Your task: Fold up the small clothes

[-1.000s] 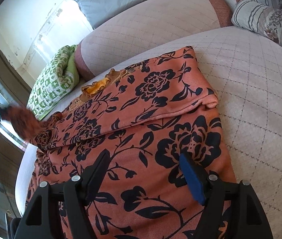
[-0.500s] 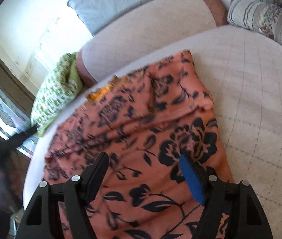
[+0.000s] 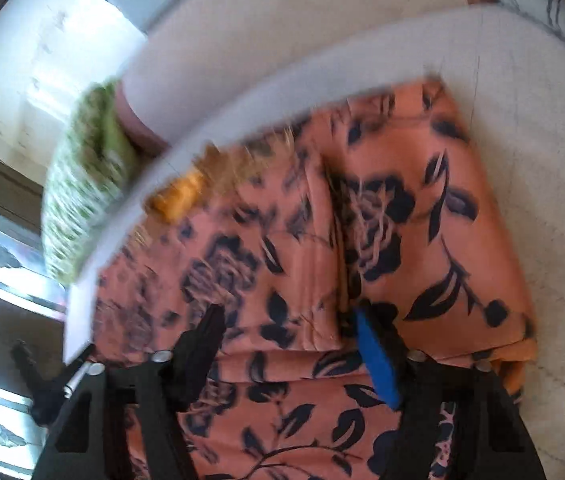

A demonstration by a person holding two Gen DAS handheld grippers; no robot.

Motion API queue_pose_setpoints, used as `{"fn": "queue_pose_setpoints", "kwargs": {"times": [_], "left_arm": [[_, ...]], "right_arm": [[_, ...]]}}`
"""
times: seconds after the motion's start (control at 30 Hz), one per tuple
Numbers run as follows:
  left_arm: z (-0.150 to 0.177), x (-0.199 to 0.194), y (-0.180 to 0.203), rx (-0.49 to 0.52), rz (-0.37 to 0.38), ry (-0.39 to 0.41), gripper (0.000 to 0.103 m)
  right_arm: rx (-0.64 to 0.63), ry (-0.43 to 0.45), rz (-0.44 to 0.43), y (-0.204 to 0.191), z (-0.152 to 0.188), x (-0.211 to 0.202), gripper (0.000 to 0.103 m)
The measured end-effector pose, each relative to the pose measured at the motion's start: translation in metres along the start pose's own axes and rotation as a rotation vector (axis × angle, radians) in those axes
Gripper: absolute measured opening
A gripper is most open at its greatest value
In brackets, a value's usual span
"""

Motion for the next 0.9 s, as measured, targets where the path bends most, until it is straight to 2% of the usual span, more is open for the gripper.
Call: {"fn": "queue_pose_setpoints", "kwargs": {"times": [0.03, 0.07, 0.13, 0.23, 0.27, 0.3, 0.33, 0.37, 0.4, 0.43, 0.5, 0.53, 0.57, 0.63, 0.8, 0.83, 0.9], "left_arm": [[0.000, 0.001, 0.004, 0.018, 0.003, -0.013, 0.019], [-0.001, 0.005, 0.009, 0.023, 0.009, -0.024, 0.017], [-0.003, 0.002, 0.007, 0.004, 0.011, -0.023, 0.013], [-0.004, -0.022, 0.007, 0.030, 0.004, 0.064, 0.013], [-0.002, -0.025, 0.008, 0.042, 0.003, 0.068, 0.013], [0.001, -0.022, 0.009, 0.049, 0.001, 0.043, 0.013], [0.006, -0.009, 0.008, 0.051, -0.016, -0.017, 0.015], [0.008, -0.001, 0.006, 0.046, -0.033, -0.044, 0.022], [0.007, -0.005, 0.005, 0.045, -0.032, -0.017, 0.022], [0.005, -0.011, 0.004, 0.040, -0.036, -0.014, 0.032], [-0.004, -0.030, 0.001, 0.019, 0.042, 0.042, 0.053], [-0.010, -0.037, 0.001, 0.023, 0.038, 0.076, 0.066], [-0.015, -0.044, 0.001, 0.033, 0.019, 0.108, 0.069], [-0.030, -0.046, -0.002, 0.043, 0.018, 0.142, 0.070], [-0.063, -0.002, -0.016, 0.010, 0.040, 0.058, 0.070], [-0.068, 0.010, -0.018, 0.005, 0.042, 0.033, 0.070], [-0.074, 0.031, -0.020, -0.017, 0.027, 0.005, 0.070]], "right_arm": [[-0.019, -0.008, 0.010, -0.004, 0.000, 0.000, 0.029], [-0.027, -0.029, -0.003, -0.008, 0.000, 0.002, 0.015], [-0.077, -0.014, 0.022, -0.022, 0.000, -0.005, 0.014], [-0.134, 0.099, 0.035, -0.042, 0.002, -0.041, 0.014], [-0.160, 0.122, 0.060, -0.046, 0.005, -0.048, 0.014], [-0.166, 0.115, 0.072, -0.045, 0.009, -0.046, 0.016], [-0.161, 0.057, 0.097, -0.037, 0.014, -0.031, 0.023], [-0.148, -0.037, 0.130, -0.025, 0.021, -0.007, 0.033], [-0.136, -0.063, 0.127, -0.017, 0.023, 0.002, 0.034], [-0.140, -0.007, 0.094, -0.014, 0.025, -0.003, 0.034], [-0.128, 0.051, 0.080, -0.016, 0.021, -0.020, 0.059], [-0.114, 0.104, 0.067, -0.016, 0.019, -0.033, 0.080], [-0.111, 0.136, 0.067, -0.016, 0.015, -0.040, 0.083], [-0.109, 0.162, 0.056, -0.019, 0.000, -0.046, 0.083], [-0.043, 0.110, 0.040, -0.008, -0.034, -0.011, 0.082], [-0.047, 0.078, 0.053, -0.006, -0.037, 0.002, 0.081], [-0.079, 0.047, 0.086, -0.007, -0.039, 0.019, 0.067]]}}
Point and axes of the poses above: each gripper's, at about its wrist camera, not at the fingertips, and x roughly the way its jaws point, y to its right, z to its underside, the point moved 1 cm from there along x, roughly the way its jaws point, and after that the axes turned 1 degree about -x, right-handed, at the moved point
